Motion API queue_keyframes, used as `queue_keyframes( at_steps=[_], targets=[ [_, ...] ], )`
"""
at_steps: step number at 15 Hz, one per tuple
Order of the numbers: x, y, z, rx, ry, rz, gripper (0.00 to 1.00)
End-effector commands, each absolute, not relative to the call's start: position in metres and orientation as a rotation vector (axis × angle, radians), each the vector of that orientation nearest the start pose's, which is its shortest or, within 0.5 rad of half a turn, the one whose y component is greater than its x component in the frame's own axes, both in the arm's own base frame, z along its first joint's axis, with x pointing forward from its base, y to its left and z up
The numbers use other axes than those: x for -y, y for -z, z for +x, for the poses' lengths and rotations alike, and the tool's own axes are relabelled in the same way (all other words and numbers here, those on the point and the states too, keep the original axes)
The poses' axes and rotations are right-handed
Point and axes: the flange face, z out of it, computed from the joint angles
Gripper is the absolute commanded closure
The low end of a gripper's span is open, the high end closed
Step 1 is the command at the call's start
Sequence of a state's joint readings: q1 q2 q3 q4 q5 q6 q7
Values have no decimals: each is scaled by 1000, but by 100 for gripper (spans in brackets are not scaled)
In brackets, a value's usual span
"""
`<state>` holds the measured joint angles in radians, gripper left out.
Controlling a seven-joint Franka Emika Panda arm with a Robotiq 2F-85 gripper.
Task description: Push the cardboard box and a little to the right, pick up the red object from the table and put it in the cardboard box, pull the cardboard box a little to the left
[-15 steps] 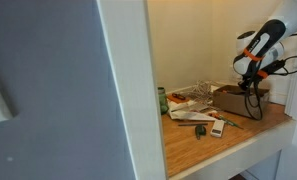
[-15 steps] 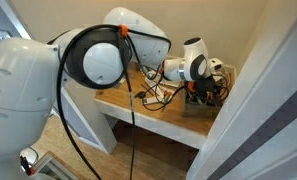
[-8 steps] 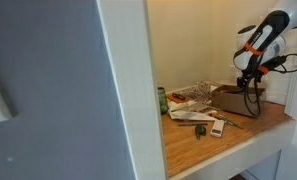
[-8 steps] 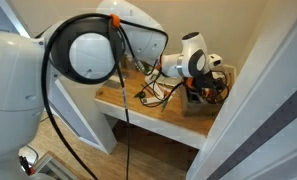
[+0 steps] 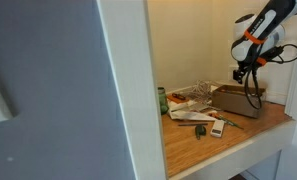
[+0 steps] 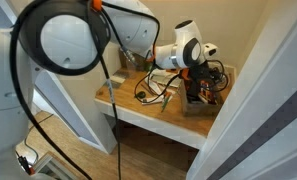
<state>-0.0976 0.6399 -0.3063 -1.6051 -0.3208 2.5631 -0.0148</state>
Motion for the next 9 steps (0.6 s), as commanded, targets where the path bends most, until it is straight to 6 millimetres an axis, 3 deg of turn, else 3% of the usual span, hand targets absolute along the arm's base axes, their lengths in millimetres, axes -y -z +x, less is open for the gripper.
queue_keyframes(
  at_steps=[1, 6, 9],
  targets=[
    [221, -308, 663, 8, 278, -3521, 0],
    [198, -295, 651, 153, -9, -3430, 0],
    [195, -288, 649, 253, -58, -3347, 0]
  ],
)
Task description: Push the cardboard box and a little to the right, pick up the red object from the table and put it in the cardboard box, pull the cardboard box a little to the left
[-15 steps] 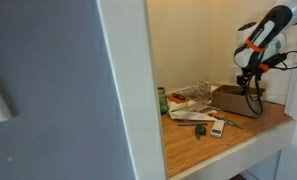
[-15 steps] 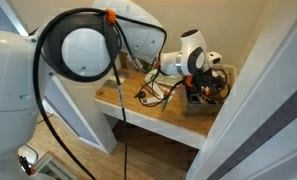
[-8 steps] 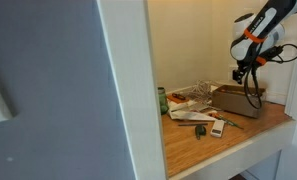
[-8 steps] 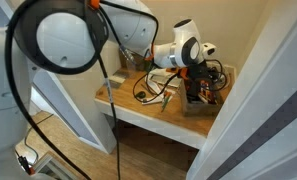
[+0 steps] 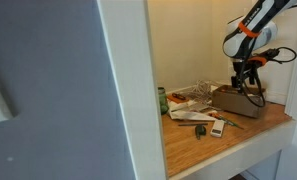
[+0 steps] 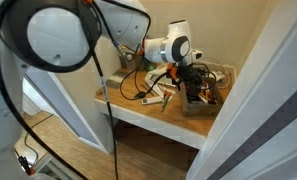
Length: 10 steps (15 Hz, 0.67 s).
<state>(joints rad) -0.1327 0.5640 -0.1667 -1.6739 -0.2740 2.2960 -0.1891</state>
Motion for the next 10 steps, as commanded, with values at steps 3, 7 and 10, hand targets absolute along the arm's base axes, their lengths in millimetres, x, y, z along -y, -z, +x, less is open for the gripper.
queue_keyframes(
  at_steps=[3, 7, 10],
  targets=[
    [202, -273, 652, 269, -15, -3237, 0],
    [209, -261, 645, 283, -10, -3133, 0],
    [211, -251, 645, 288, -3, -3108, 0]
  ],
)
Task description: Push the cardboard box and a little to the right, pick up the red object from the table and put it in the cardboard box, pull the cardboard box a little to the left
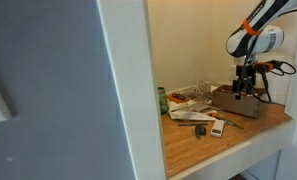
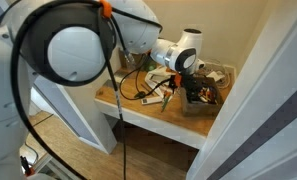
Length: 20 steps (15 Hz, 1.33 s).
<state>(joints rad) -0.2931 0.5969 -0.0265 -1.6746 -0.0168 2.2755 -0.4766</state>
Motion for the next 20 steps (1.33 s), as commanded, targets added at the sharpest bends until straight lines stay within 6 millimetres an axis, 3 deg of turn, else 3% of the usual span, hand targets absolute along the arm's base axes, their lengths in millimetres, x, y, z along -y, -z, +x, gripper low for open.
queue_keyframes(
  at_steps=[1, 20],
  targets=[
    [211, -247, 644, 290, 1, -3110, 0],
    [159, -239, 643, 97, -65, -3052, 0]
  ],
)
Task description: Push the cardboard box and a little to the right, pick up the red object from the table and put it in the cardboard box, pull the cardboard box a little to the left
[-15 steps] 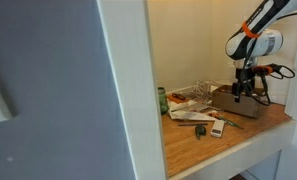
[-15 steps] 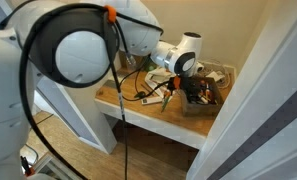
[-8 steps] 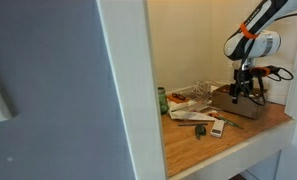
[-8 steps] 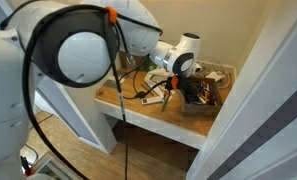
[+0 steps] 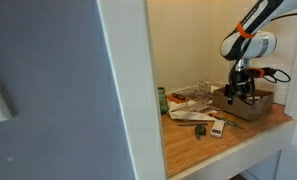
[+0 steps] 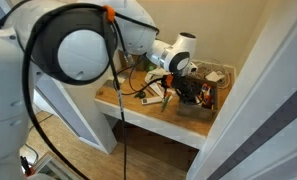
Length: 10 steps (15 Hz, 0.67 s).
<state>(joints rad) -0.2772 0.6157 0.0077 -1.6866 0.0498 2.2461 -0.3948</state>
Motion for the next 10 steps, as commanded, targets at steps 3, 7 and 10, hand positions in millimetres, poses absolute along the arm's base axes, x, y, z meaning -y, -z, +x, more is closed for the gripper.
queue_keyframes(
  at_steps=[3, 7, 10],
  targets=[
    [155, -239, 646, 58, -46, -3080, 0],
    [167, -260, 652, -54, 24, -3136, 0],
    [165, -286, 651, -93, 50, -3166, 0]
  ],
)
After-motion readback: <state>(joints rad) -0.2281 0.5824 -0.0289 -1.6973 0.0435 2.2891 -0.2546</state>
